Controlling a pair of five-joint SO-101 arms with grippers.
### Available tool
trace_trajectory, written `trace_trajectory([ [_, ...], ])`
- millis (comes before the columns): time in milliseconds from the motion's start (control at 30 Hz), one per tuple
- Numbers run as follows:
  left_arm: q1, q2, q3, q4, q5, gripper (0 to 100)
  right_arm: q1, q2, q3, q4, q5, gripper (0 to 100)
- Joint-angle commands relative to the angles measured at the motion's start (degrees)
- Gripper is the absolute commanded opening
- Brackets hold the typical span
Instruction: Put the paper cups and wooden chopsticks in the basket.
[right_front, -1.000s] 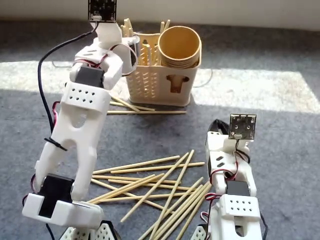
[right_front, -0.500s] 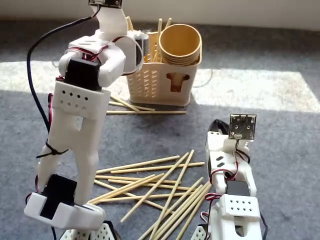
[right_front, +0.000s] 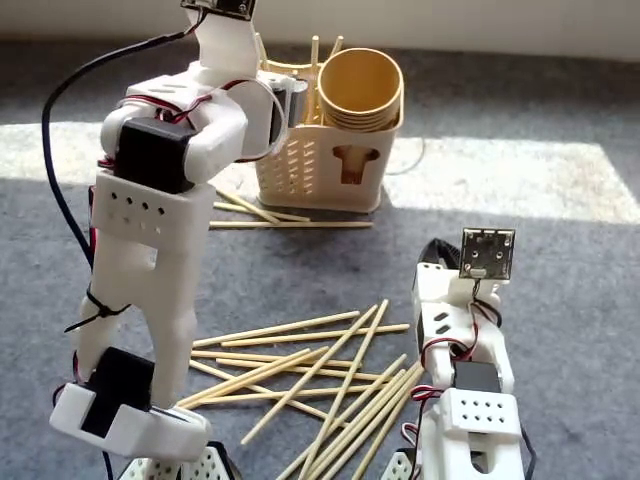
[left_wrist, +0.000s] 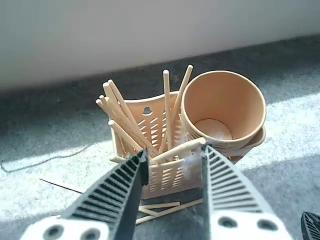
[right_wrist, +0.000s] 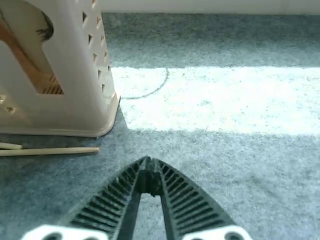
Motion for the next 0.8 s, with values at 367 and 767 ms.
trace_trajectory([
  [367, -7.3, 4.6, 8.7, 3.3, -13.3, 20, 0.4, -0.6, -0.3, -1.8, 0.3, 1.0],
  [767, -11.9, 9.9, 20.1, -0.3, -13.4, 16, 0.4, -0.6, -0.3, -1.8, 0.3, 1.0],
])
